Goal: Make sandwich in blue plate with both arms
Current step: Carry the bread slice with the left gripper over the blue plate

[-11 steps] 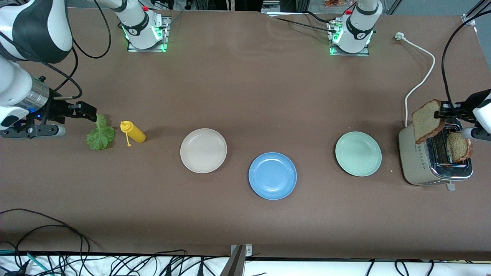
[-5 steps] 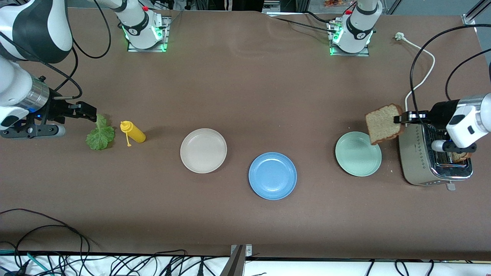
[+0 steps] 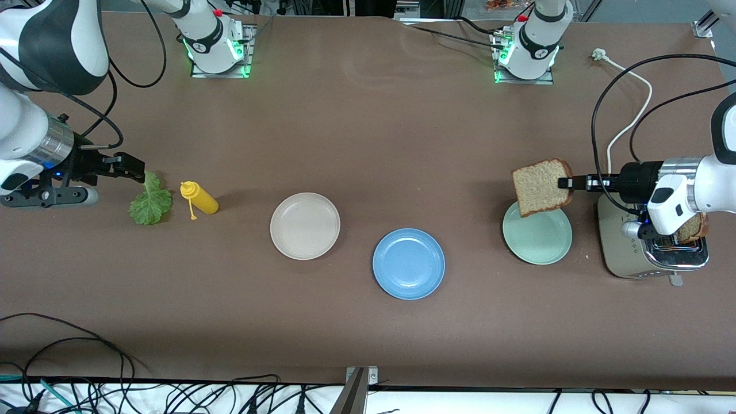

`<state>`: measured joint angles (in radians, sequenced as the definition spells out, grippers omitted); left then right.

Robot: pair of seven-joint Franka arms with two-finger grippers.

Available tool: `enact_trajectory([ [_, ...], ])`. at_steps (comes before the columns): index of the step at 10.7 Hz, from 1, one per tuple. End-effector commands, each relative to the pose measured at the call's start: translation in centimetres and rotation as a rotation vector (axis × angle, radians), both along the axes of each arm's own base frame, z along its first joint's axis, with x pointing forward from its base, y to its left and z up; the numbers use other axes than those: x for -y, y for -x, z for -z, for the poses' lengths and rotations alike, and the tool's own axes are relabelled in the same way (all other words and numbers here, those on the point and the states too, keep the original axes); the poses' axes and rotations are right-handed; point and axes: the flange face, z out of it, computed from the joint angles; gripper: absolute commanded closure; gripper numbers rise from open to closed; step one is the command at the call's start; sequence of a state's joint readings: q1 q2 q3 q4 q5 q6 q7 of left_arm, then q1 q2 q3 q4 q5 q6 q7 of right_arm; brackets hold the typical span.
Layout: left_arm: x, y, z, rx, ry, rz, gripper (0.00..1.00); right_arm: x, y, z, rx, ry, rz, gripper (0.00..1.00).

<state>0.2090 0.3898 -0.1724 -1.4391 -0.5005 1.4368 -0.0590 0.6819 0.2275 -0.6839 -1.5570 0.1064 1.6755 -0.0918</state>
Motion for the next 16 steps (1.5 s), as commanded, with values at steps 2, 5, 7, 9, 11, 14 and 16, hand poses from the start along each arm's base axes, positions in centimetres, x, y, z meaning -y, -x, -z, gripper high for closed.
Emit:
enact_trajectory([
  [2, 1.0, -0.7, -0.3, -0.013, 0.04, -0.021, 1.0, 0.0, -0.1, -0.2, 0.003, 0.009, 0.005, 0.0],
  [5, 1.3, -0.9, 0.4, -0.011, 0.046, -0.013, 1.0, 0.1, -0.1, -0.1, 0.001, 0.009, 0.005, 0.0],
  [7, 3.3, -1.6, 1.4, 0.007, 0.05, -0.014, 1.0, 0.0, -0.1, -0.2, 0.003, 0.009, 0.005, 0.0],
  [9, 7.8, -2.0, 2.6, 0.025, 0.04, 0.008, 1.0, 0.0, -0.1, -0.1, 0.001, 0.01, 0.005, 0.0],
  [11, 11.3, -3.0, 5.4, 0.003, 0.162, -0.042, 1.0, 0.0, -0.1, -0.1, 0.001, 0.01, 0.005, 0.0],
  [14, 15.9, -5.0, 10.6, 0.026, 0.255, -0.152, 1.0, 0.0, -0.1, 0.0, 0.0, 0.01, 0.005, 0.0],
  [16, 19.6, -5.9, 14.3, 0.07, 0.249, -0.207, 1.0, 0.0, -0.1, 0.0, 0.0, 0.01, 0.005, 0.0],
])
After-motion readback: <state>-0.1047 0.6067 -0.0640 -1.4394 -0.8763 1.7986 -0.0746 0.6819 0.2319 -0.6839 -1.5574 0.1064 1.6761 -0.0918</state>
